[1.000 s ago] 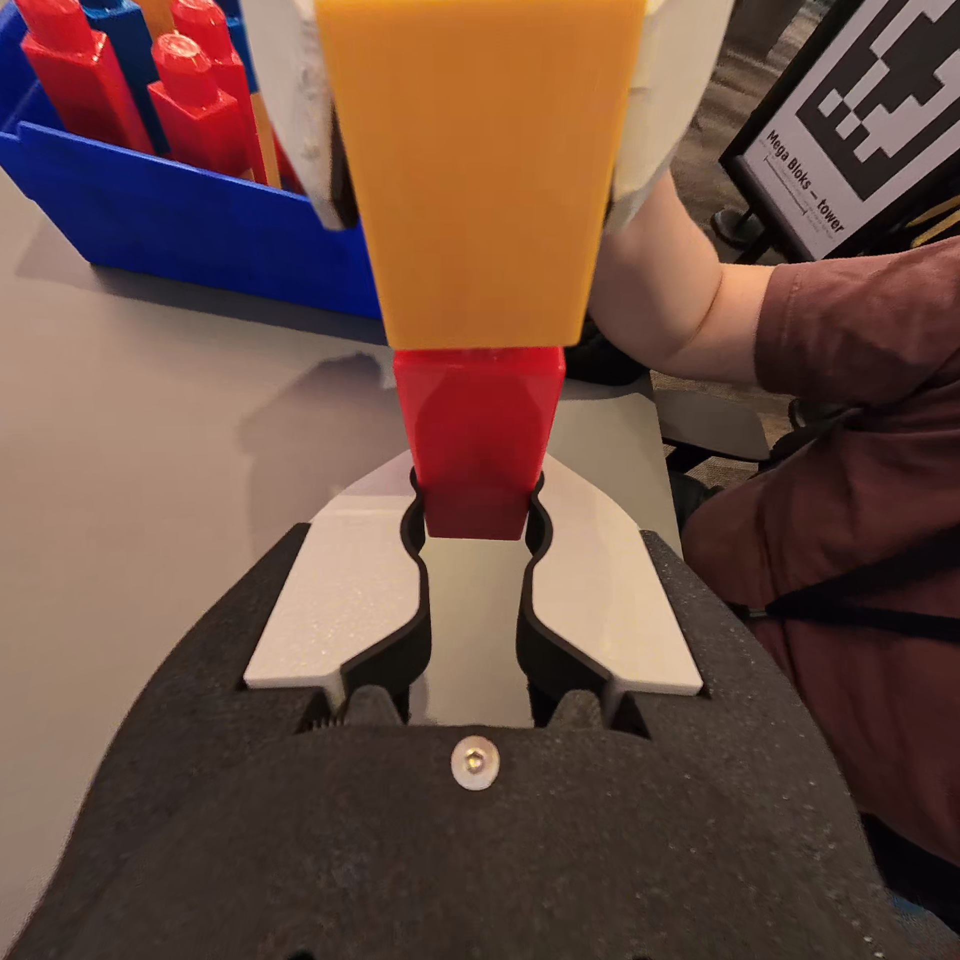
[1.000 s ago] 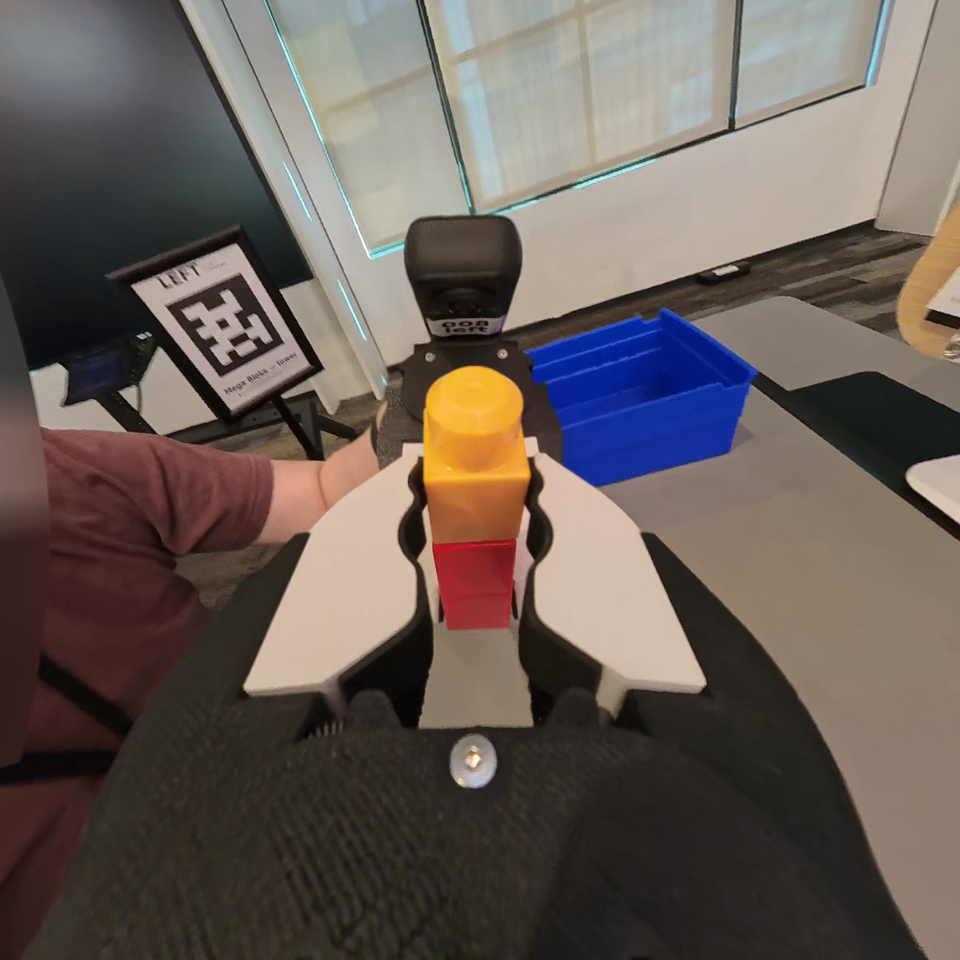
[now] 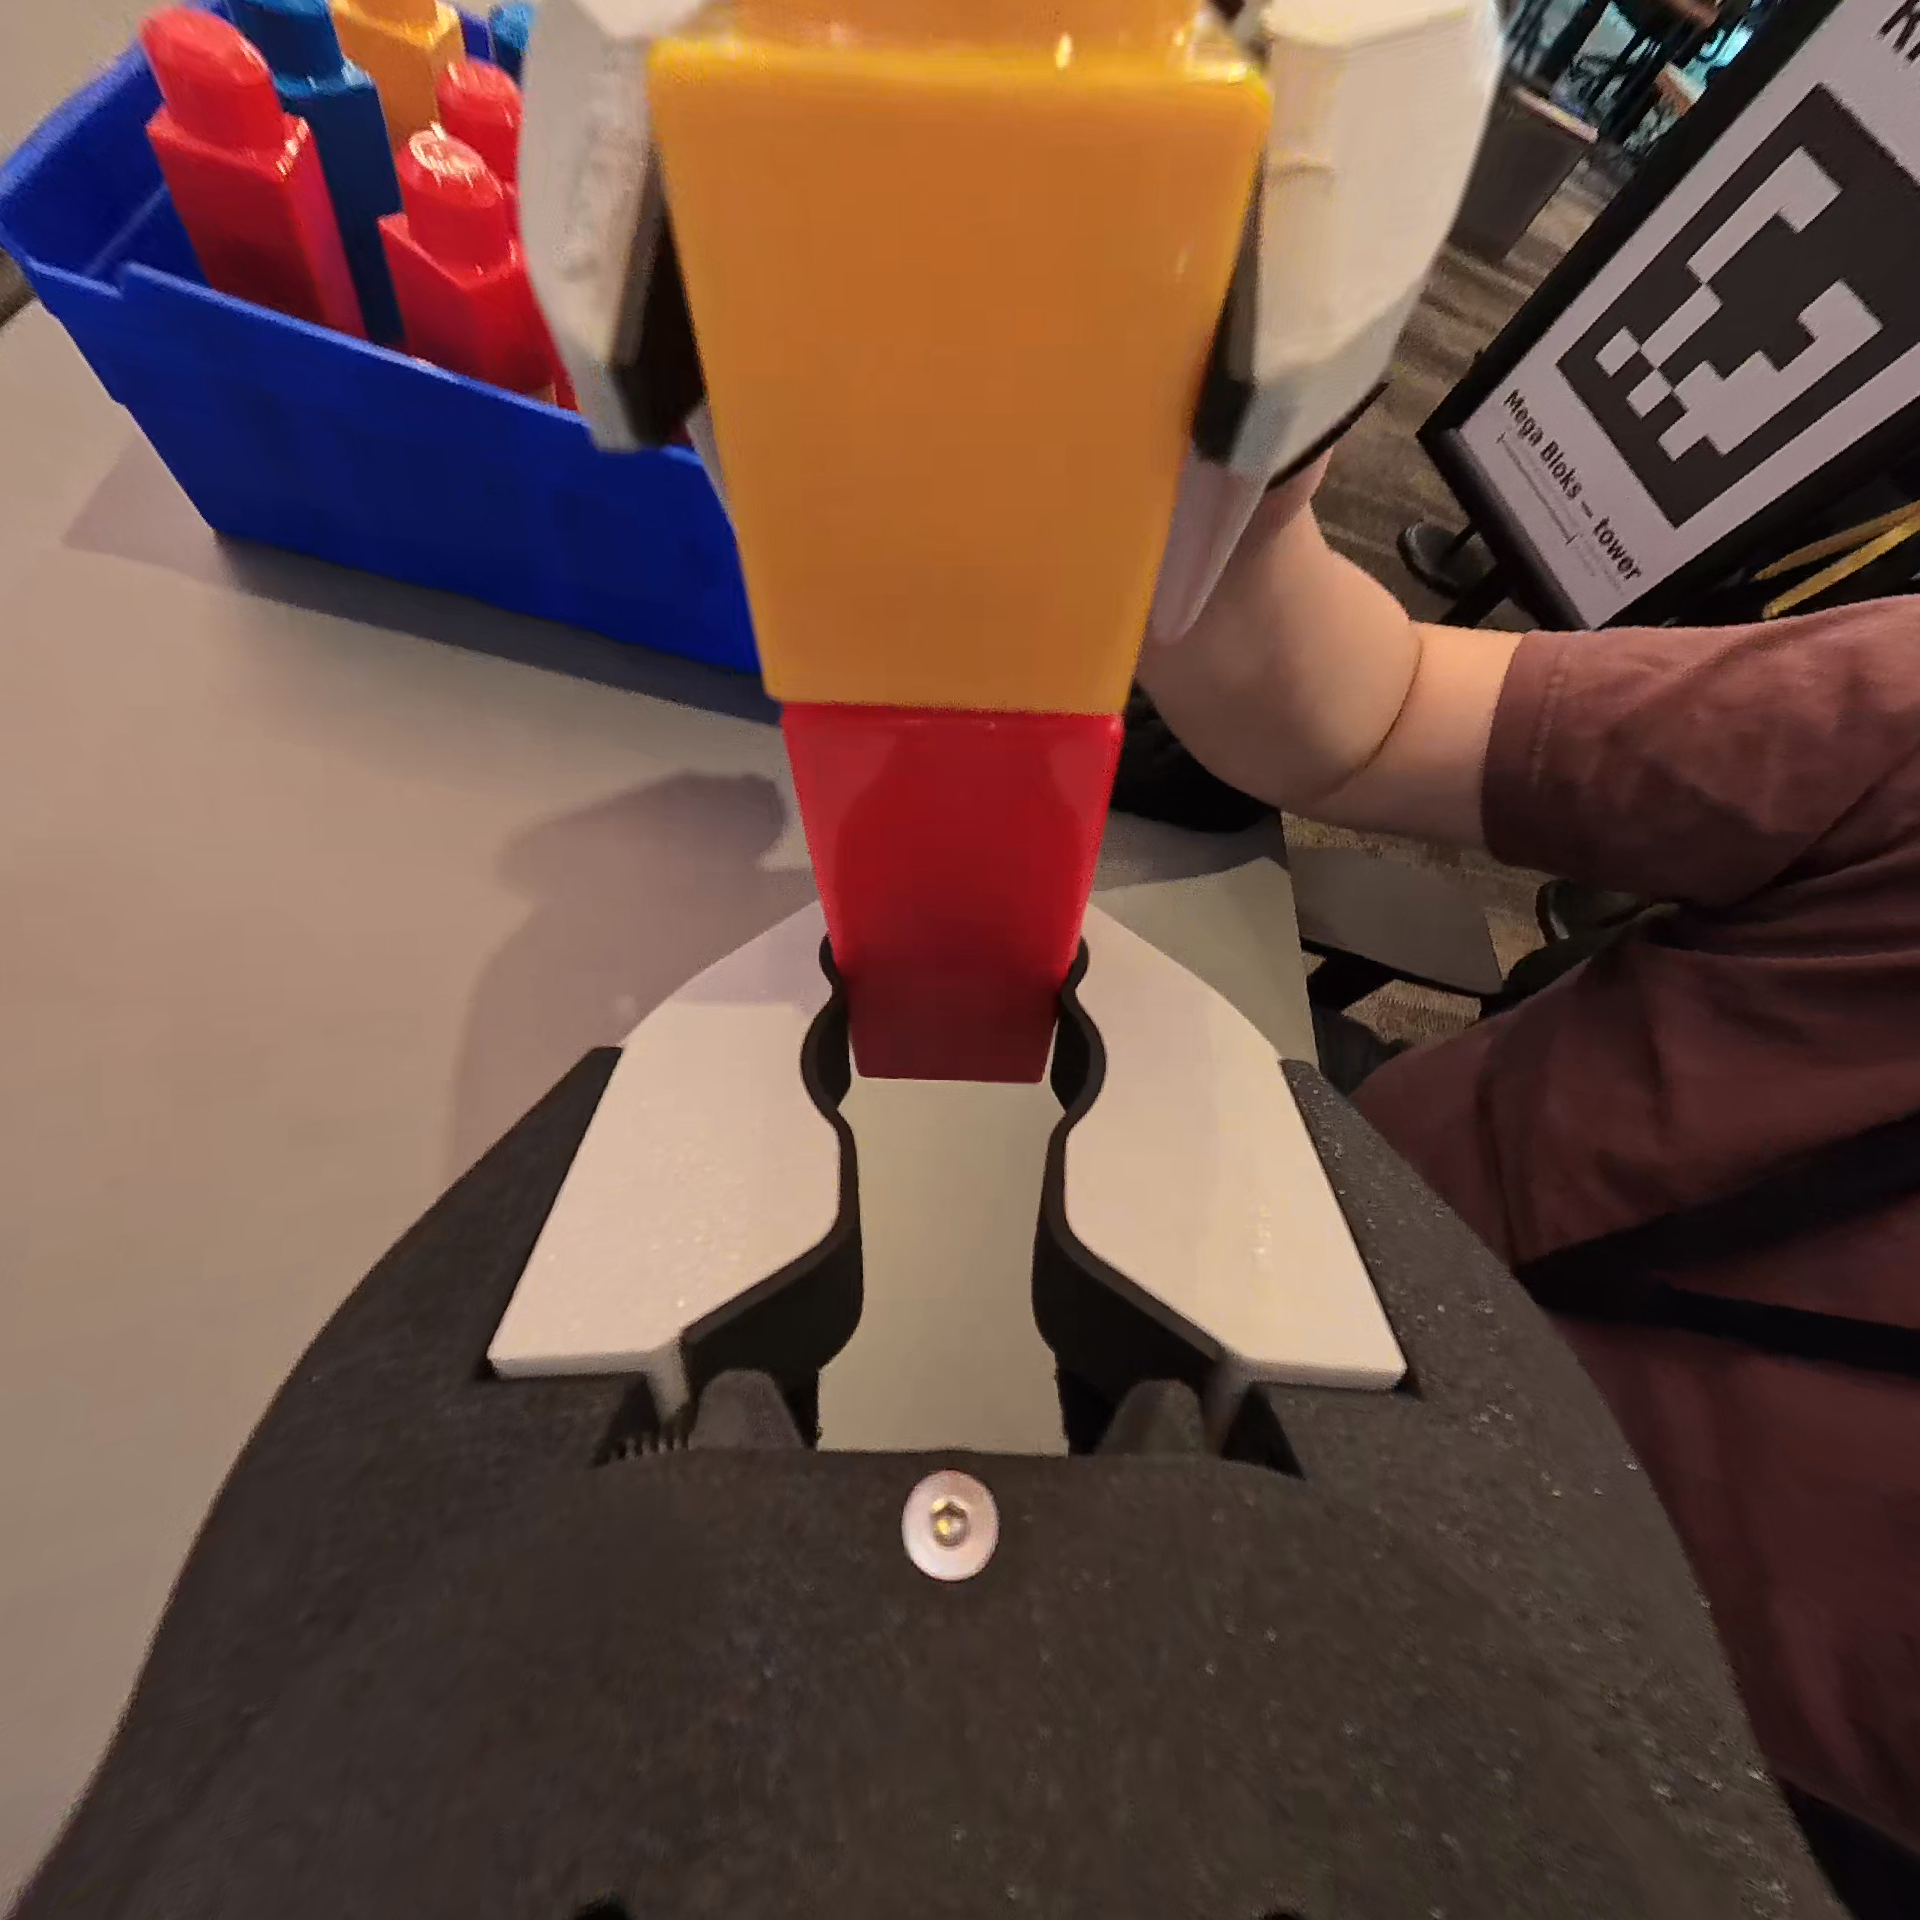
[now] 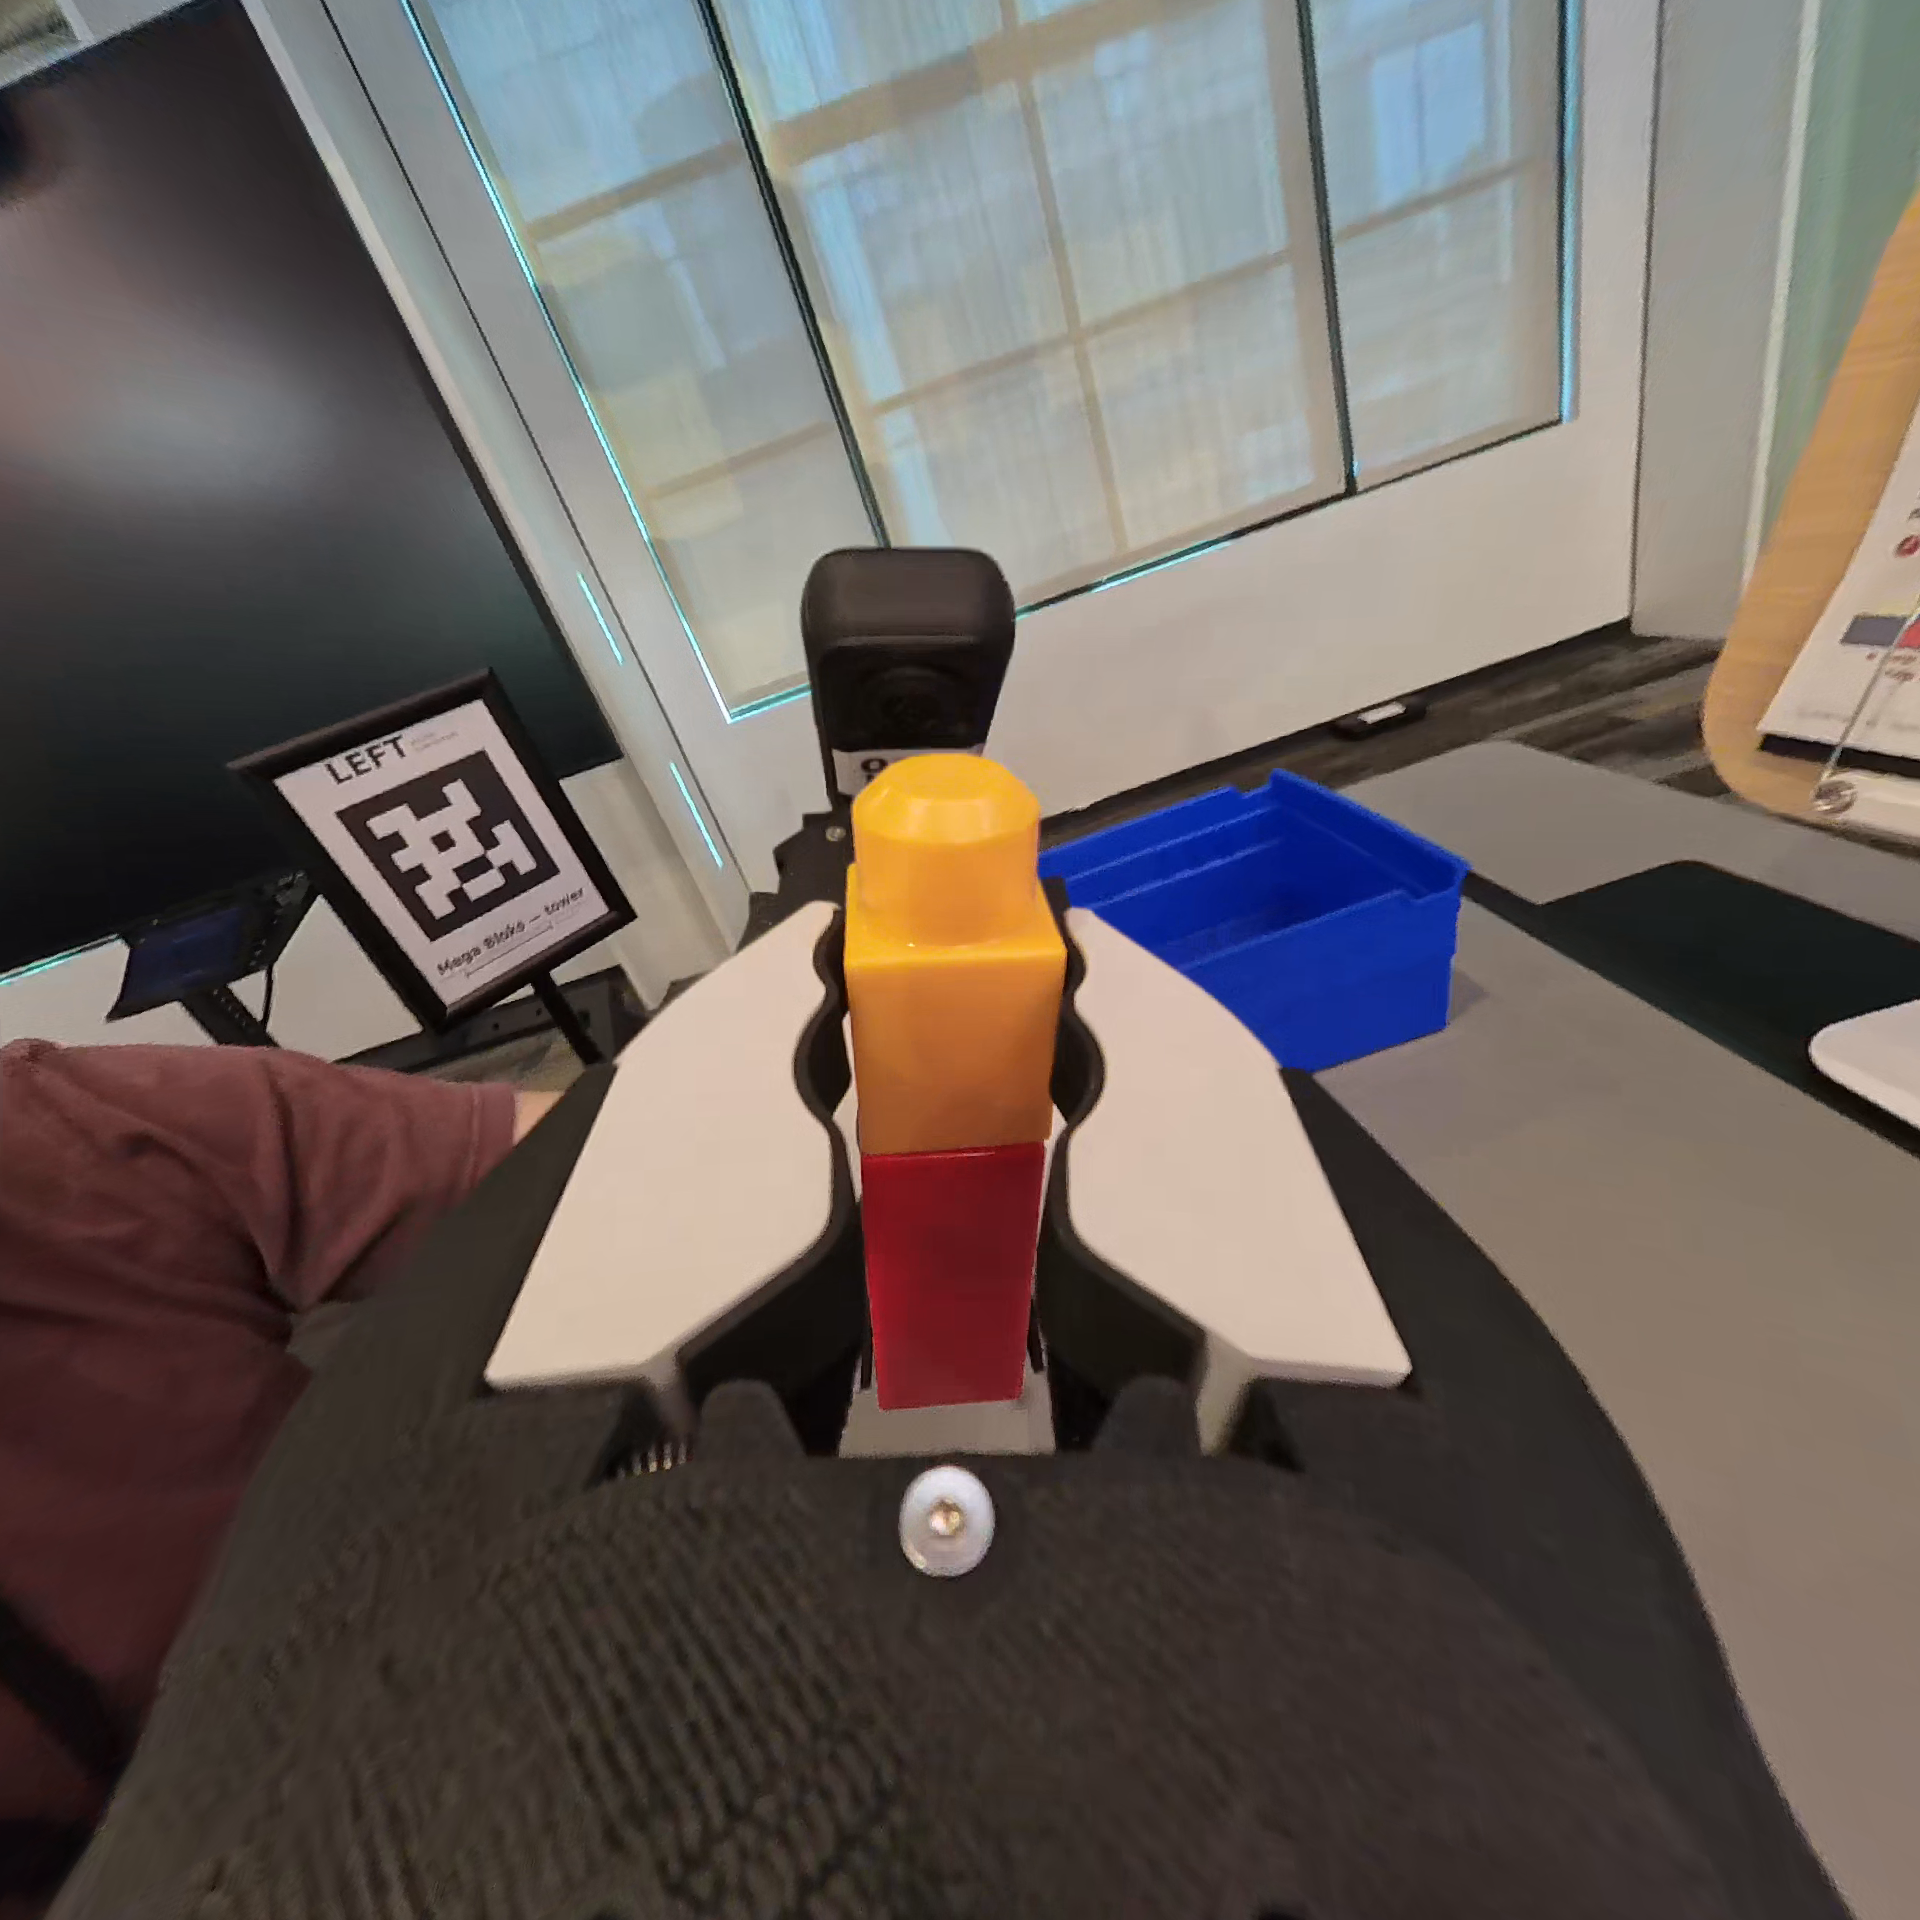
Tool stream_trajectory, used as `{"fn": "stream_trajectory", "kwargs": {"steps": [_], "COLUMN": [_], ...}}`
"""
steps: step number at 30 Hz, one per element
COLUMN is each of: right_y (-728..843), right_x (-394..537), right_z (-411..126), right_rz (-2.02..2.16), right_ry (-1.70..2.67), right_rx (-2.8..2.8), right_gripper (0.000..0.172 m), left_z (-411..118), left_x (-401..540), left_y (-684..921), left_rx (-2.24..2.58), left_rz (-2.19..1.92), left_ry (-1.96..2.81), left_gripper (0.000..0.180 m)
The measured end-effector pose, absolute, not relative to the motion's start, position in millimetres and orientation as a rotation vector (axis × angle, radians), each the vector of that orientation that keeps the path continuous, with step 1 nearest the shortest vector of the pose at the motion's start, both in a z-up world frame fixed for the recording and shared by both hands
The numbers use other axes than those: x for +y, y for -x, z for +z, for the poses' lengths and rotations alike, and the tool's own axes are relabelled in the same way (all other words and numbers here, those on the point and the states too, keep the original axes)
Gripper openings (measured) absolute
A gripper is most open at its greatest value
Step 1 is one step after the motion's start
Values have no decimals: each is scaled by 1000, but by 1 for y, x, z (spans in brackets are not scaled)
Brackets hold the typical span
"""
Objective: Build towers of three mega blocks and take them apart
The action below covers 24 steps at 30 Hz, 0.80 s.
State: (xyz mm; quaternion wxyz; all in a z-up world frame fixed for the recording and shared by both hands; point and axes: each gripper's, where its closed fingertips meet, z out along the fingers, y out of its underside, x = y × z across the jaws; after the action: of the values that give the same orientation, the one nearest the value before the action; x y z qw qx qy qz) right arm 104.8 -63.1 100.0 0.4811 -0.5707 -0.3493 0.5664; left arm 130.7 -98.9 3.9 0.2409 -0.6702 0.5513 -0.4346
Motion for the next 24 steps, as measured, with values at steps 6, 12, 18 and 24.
{"fn": "stream_trajectory", "kwargs": {"steps": [6, 12, 18, 24], "right_y": [-107, -107, -106, -104], "right_x": [-65, -60, -66, -64], "right_z": [90, 89, 89, 87], "right_rz": [1378, 1410, 1411, 1401], "right_ry": [1477, 1452, 1427, 1440], "right_rx": [-930, -893, -947, -935], "right_gripper": [37, 37, 37, 37], "left_z": [-2, -3, -3, -5], "left_x": [-98, -94, -96, -97], "left_y": [-130, -132, -130, -128], "left_rx": [1529, 1488, 1533, 1534], "left_rz": [-1155, -1161, -1126, -1141], "left_ry": [1857, 1888, 1866, 1890], "left_gripper": [35, 35, 35, 35]}}
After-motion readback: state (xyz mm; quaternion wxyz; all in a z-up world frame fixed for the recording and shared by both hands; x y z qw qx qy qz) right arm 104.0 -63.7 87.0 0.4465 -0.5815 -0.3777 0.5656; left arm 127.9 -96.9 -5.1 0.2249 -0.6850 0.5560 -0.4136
